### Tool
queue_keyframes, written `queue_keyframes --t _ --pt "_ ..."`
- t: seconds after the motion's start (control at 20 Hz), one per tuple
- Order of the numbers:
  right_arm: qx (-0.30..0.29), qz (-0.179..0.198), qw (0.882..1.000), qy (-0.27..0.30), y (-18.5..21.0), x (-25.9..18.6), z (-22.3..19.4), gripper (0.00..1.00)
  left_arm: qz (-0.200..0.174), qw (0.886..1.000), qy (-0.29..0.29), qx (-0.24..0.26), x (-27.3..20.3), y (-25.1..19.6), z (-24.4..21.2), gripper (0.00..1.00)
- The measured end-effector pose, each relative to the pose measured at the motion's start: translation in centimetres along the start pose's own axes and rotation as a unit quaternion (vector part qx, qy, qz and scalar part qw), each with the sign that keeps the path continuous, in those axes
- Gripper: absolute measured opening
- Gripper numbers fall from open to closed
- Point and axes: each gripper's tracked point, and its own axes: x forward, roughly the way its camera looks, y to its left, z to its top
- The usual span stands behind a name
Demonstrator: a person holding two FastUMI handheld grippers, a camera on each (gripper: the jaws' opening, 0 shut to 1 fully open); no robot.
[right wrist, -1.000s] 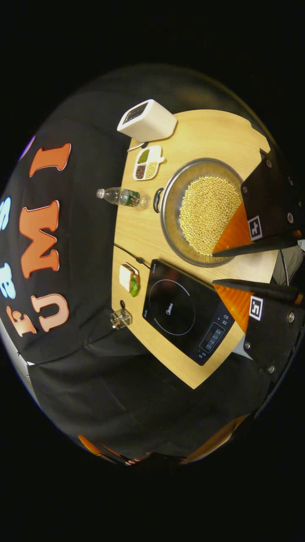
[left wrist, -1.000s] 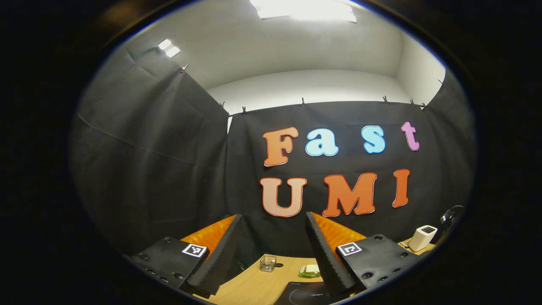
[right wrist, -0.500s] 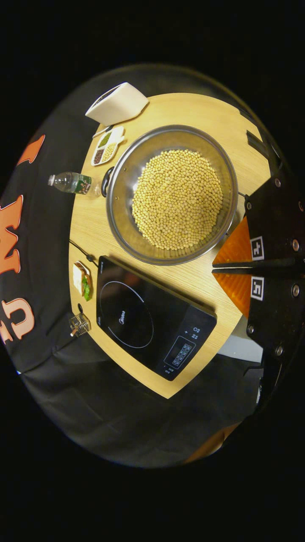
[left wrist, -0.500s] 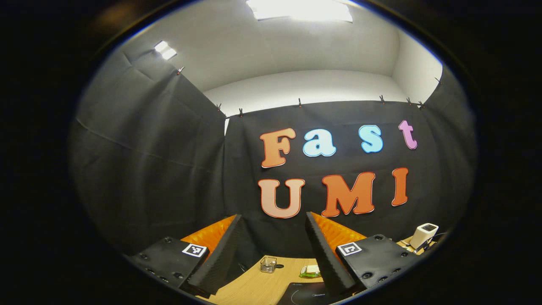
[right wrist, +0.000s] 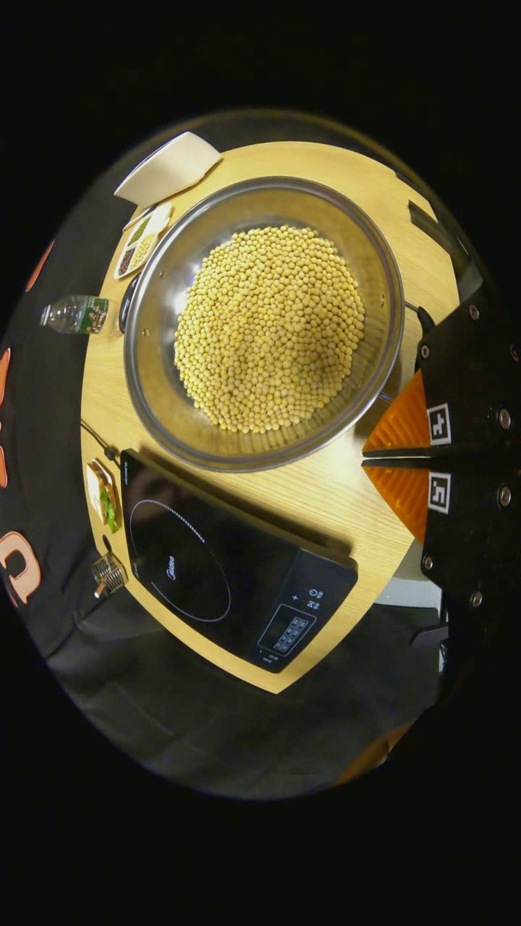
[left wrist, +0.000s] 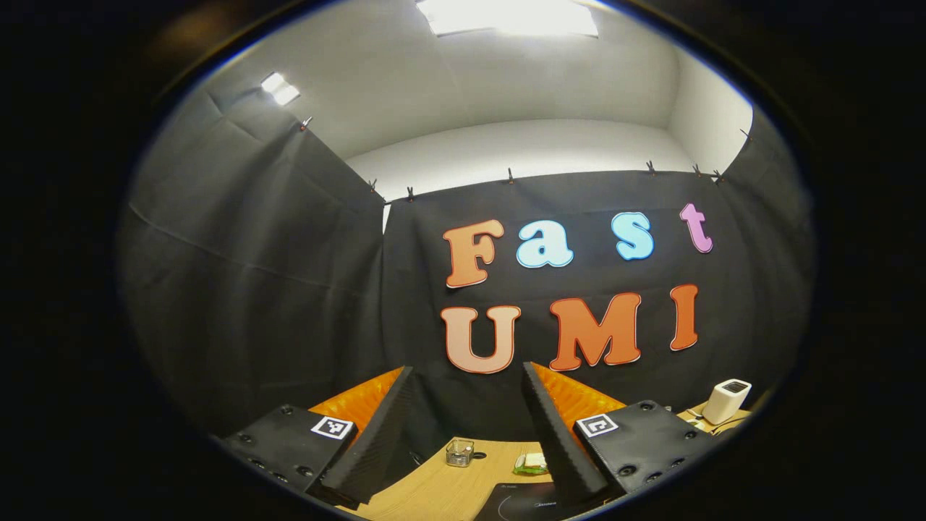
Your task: First push the handle of the pot to place it horizontally, then grasp the pot with both hands and set it on the induction cooktop.
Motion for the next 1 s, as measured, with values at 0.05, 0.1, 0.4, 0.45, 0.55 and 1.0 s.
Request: queue_keyframes --t 0.05,0.1,0.4,0.45,0.55,1.0 --pt "0.009 0.007 1.0 0.002 0.1 0.2 -0.1 0.0 0.0 1.0 0.0 0.0 0.0 -0.1 0.0 0.96" --pt "0.014 0.01 1.0 0.003 0.1 0.3 -0.1 0.0 -0.001 1.0 0.001 -0.001 0.0 -0.1 0.0 0.96" --pt "0.019 0.005 1.0 0.001 -0.8 0.0 -0.7 0.0 -0.006 1.0 0.004 -0.003 0.1 -0.7 -0.3 0.96" --pt "0.025 0.006 1.0 0.0 -1.2 0.0 -0.7 0.0 -0.006 1.0 0.003 -0.003 0.2 -0.8 -0.3 0.96" --pt "0.037 0.004 0.999 -0.001 -2.1 -0.2 -0.9 0.0 -0.006 1.0 0.004 -0.004 0.2 -0.8 -0.4 0.96" --pt "0.067 -0.026 0.997 -0.007 -7.7 -1.3 -1.6 0.0 -0.015 1.0 0.026 -0.008 0.9 -2.2 -1.8 0.95"
